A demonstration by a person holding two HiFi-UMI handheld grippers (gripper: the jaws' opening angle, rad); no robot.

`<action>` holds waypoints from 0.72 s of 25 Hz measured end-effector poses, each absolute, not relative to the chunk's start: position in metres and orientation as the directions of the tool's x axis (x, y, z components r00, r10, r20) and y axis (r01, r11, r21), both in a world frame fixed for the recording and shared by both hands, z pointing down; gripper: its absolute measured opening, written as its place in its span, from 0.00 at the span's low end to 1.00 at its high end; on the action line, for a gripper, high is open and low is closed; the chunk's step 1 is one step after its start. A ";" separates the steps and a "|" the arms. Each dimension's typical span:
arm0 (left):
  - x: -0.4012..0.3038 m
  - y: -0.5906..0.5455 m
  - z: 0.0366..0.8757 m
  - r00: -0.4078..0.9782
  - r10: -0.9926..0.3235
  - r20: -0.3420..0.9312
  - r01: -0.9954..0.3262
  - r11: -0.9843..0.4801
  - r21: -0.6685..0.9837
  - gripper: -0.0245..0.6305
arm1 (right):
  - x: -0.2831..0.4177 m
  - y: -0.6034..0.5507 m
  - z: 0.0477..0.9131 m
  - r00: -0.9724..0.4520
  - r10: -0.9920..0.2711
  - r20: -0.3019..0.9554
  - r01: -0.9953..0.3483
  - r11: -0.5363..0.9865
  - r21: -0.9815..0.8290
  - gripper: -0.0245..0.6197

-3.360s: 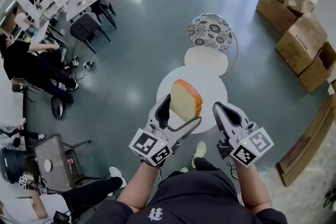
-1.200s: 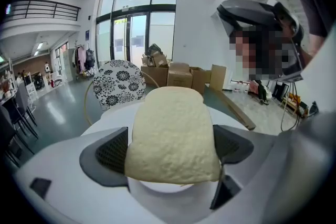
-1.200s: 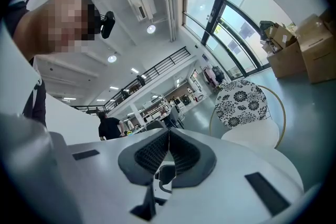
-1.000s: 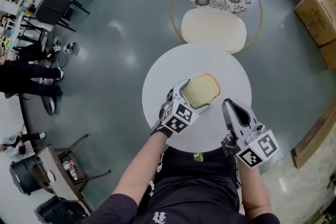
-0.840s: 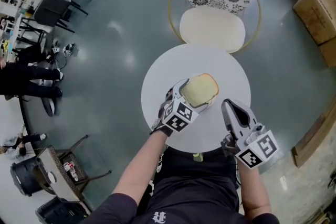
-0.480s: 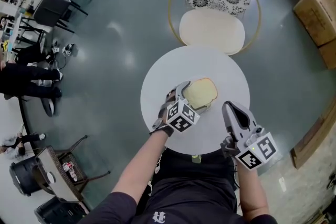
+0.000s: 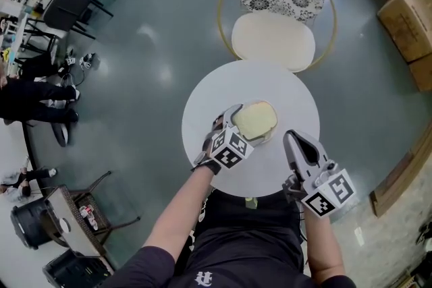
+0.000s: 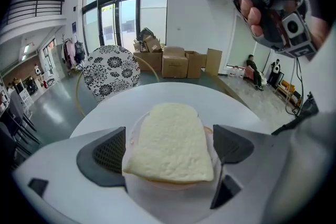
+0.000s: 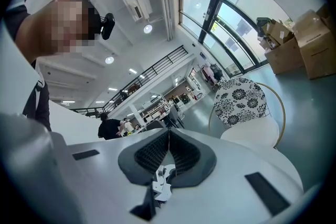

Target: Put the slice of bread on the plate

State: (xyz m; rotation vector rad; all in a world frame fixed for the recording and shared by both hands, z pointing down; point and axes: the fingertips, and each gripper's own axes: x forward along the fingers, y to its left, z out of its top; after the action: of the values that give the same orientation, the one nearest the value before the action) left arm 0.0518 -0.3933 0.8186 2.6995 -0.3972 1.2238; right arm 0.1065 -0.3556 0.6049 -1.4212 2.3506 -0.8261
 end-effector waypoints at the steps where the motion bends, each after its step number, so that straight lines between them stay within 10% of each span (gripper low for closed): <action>1: 0.050 -0.393 0.813 0.636 -0.178 0.751 -0.303 -0.952 0.032 0.81 | 0.106 -0.356 0.601 -0.484 -0.873 0.062 -0.719 0.356 -0.597 0.05; 11: 0.043 -0.384 0.675 0.754 -0.263 0.602 -0.394 -0.914 0.094 0.81 | 0.098 -0.354 0.521 -0.491 -0.868 0.073 -0.741 0.372 -0.559 0.05; 18: 0.051 -0.375 0.526 0.854 -0.339 0.393 -0.417 -0.899 0.131 0.61 | 0.097 -0.355 0.450 -0.497 -0.864 0.079 -0.775 0.400 -0.490 0.05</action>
State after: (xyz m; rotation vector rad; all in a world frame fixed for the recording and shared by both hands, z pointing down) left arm 0.0512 -0.3747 0.5258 2.8192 -0.5819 0.5410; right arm 0.0968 -0.3545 0.4503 -1.4620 2.4665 -0.7084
